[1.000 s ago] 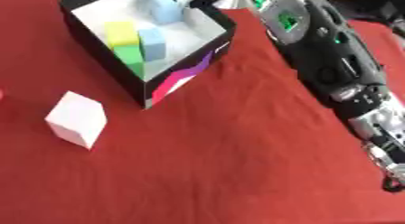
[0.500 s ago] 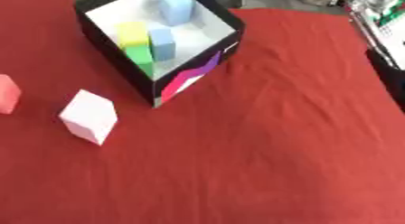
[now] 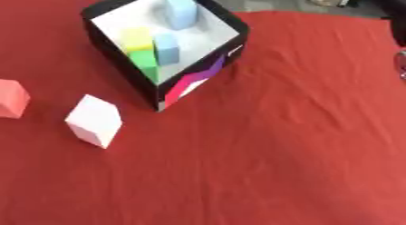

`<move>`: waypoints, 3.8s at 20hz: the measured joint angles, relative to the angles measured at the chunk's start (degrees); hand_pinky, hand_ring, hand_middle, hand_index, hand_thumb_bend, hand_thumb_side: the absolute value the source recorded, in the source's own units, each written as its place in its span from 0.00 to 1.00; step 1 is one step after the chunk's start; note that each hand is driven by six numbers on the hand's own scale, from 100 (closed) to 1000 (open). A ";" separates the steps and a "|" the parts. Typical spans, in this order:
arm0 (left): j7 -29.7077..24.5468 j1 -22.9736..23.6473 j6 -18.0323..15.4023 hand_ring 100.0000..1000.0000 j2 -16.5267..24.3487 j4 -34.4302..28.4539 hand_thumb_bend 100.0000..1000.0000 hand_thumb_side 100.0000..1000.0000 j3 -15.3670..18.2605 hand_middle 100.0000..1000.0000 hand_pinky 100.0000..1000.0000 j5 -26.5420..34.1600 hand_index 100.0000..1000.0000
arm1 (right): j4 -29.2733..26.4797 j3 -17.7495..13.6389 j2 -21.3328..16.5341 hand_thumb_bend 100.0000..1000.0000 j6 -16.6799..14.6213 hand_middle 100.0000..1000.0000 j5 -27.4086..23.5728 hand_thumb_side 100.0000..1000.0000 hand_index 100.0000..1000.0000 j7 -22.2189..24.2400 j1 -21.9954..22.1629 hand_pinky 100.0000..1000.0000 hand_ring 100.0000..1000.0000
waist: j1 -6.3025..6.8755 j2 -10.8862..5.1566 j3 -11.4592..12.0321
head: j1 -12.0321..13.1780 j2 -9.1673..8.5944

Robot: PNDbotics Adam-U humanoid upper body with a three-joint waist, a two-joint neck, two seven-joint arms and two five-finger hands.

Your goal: Pick up objects on the table and place them in the box.

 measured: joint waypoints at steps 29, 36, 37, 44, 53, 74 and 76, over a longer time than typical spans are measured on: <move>-31.35 -13.99 -28.47 0.84 38.71 33.92 0.22 0.54 -10.13 0.82 0.86 -29.68 0.85 | 2.29 -1.10 6.75 0.00 -7.52 0.75 -1.48 0.53 0.82 -4.58 10.44 0.98 0.72 | 2.91 -1.03 -3.78 | 4.93 1.25; -31.18 -14.71 -28.64 0.84 38.98 33.68 0.30 0.68 -15.51 0.78 0.88 -33.28 0.85 | 6.09 -0.73 7.40 0.00 -6.74 0.75 -0.54 0.53 0.82 -4.45 9.99 0.99 0.72 | 3.26 -1.25 -3.80 | 5.43 1.61; -31.29 -14.71 -28.52 0.84 38.99 33.34 0.31 0.67 -16.31 0.78 0.88 -33.29 0.85 | 6.32 -0.62 7.58 0.00 -6.64 0.75 -0.54 0.53 0.81 -4.35 9.98 0.98 0.72 | 3.35 -1.25 -3.81 | 5.52 1.70; -31.62 -11.96 -28.20 0.85 40.83 27.69 0.54 0.38 -20.08 0.77 0.88 -36.84 0.84 | 6.99 -0.41 7.66 0.00 -6.36 0.75 -0.56 0.53 0.81 -4.14 9.92 0.98 0.72 | 3.49 -1.31 -3.99 | 6.26 2.01; -28.12 -8.53 -31.69 0.85 41.71 27.85 0.63 0.10 -20.48 0.76 0.87 -44.85 0.84 | 7.42 -0.27 8.15 0.00 -5.97 0.74 -0.57 0.53 0.80 -4.12 10.05 0.98 0.71 | 3.59 -1.58 -3.88 | 7.62 2.06; -24.63 -16.58 -35.19 0.86 34.98 40.19 0.51 0.10 -24.12 0.77 0.87 -50.04 0.84 | 8.34 0.44 9.42 0.00 -5.52 0.73 -1.02 0.54 0.79 -3.70 9.99 0.98 0.70 | 3.24 -1.58 -4.09 | 9.53 2.36; -25.26 -17.46 -34.56 0.86 33.98 41.55 0.51 0.11 -24.50 0.77 0.87 -50.49 0.84 | 8.55 0.45 9.64 0.00 -5.50 0.73 -1.04 0.54 0.79 -3.68 9.99 0.98 0.70 | 3.24 -1.58 -4.12 | 9.55 2.39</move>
